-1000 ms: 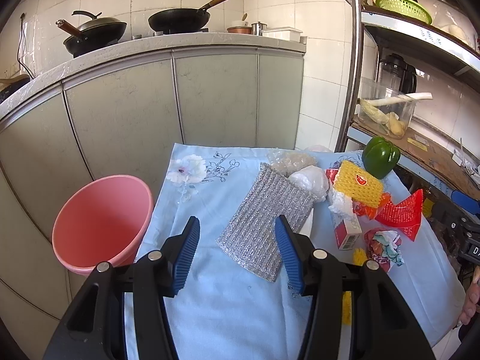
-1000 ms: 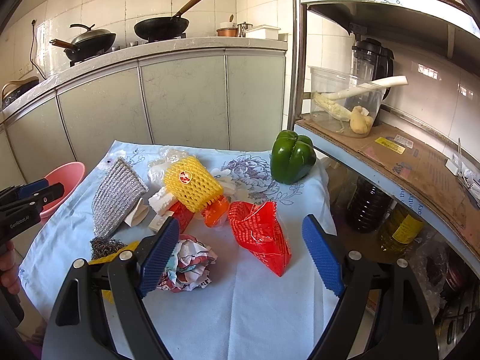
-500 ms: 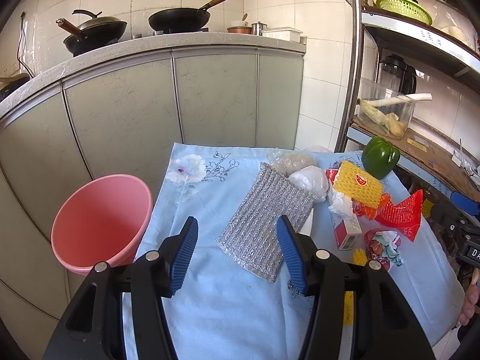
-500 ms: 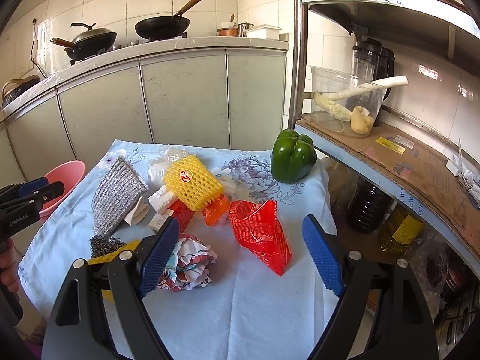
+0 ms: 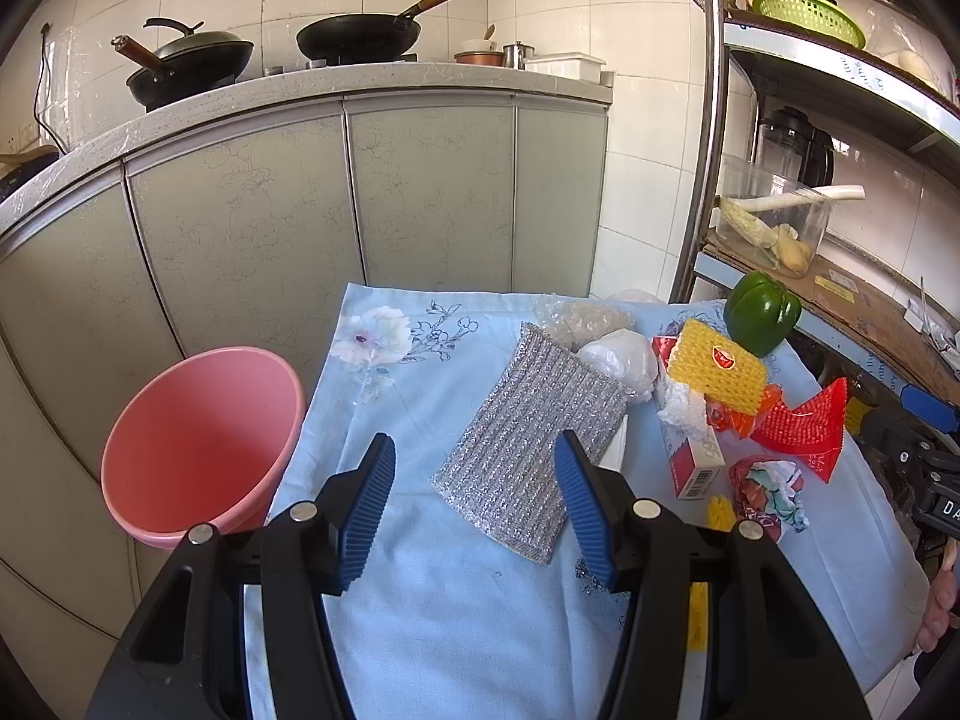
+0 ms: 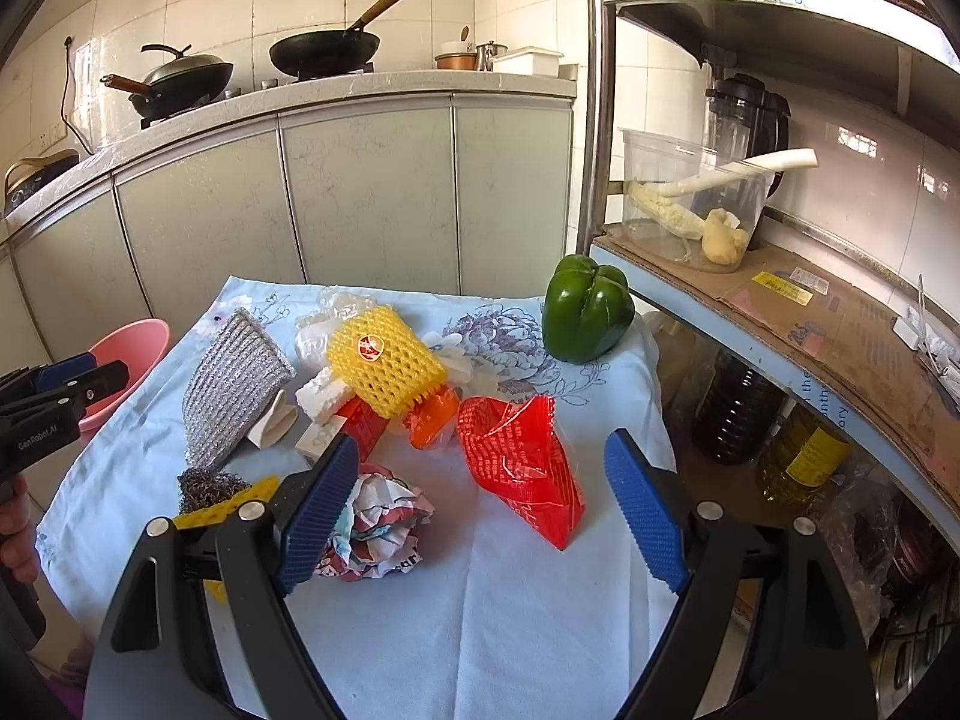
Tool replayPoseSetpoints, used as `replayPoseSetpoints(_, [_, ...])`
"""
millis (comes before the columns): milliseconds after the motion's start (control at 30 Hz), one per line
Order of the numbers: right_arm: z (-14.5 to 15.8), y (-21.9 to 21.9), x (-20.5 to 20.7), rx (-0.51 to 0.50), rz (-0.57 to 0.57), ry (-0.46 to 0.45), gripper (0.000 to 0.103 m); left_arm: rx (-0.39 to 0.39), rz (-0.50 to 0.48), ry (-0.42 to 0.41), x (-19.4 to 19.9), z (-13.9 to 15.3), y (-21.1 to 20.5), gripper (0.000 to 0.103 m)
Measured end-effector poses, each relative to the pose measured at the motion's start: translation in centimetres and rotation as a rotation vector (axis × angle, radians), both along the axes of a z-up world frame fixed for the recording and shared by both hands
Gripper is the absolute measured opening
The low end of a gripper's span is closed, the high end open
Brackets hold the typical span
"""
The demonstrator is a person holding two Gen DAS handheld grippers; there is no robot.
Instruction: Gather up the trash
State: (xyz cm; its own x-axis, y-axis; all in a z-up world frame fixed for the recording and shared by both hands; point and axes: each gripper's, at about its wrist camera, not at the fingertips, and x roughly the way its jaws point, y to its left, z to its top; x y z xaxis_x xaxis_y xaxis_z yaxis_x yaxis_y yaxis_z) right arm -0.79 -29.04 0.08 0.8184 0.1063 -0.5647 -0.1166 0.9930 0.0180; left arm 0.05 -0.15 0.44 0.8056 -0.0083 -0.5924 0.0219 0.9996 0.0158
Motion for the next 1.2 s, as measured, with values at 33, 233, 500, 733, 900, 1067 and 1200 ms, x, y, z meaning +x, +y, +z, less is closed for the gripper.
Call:
replayPoseSetpoints(33, [0.0, 0.0, 0.0, 0.0, 0.0, 0.0, 0.084, 0.0, 0.0, 0.0, 0.0, -0.1, 0.0, 0.055])
replayPoseSetpoints(233, [0.0, 0.0, 0.0, 0.0, 0.0, 0.0, 0.084, -0.001, 0.0, 0.001, 0.0, -0.1, 0.0, 0.055])
replayPoseSetpoints(500, [0.0, 0.0, 0.0, -0.001, 0.0, 0.0, 0.084, -0.001, 0.0, 0.001, 0.0, -0.1, 0.0, 0.055])
replayPoseSetpoints(733, [-0.3, -0.1, 0.1, -0.004, -0.001, 0.003, 0.084, -0.005, -0.01, 0.0, 0.1, -0.3, 0.1, 0.057])
replayPoseSetpoints(900, [-0.4, -0.5, 0.2, -0.008, -0.01, 0.005, 0.084, -0.044, -0.04, 0.014, 0.2, -0.8, 1.0, 0.059])
replayPoseSetpoints(1067, [-0.8, -1.2, 0.4, -0.008, -0.023, 0.016, 0.084, -0.099, -0.08, 0.053, 0.8, -1.7, 2.5, 0.061])
replayPoseSetpoints(1200, [-1.2, -1.7, 0.8, -0.004, -0.025, 0.031, 0.084, -0.093, -0.117, 0.084, 1.8, -2.3, 2.9, 0.061])
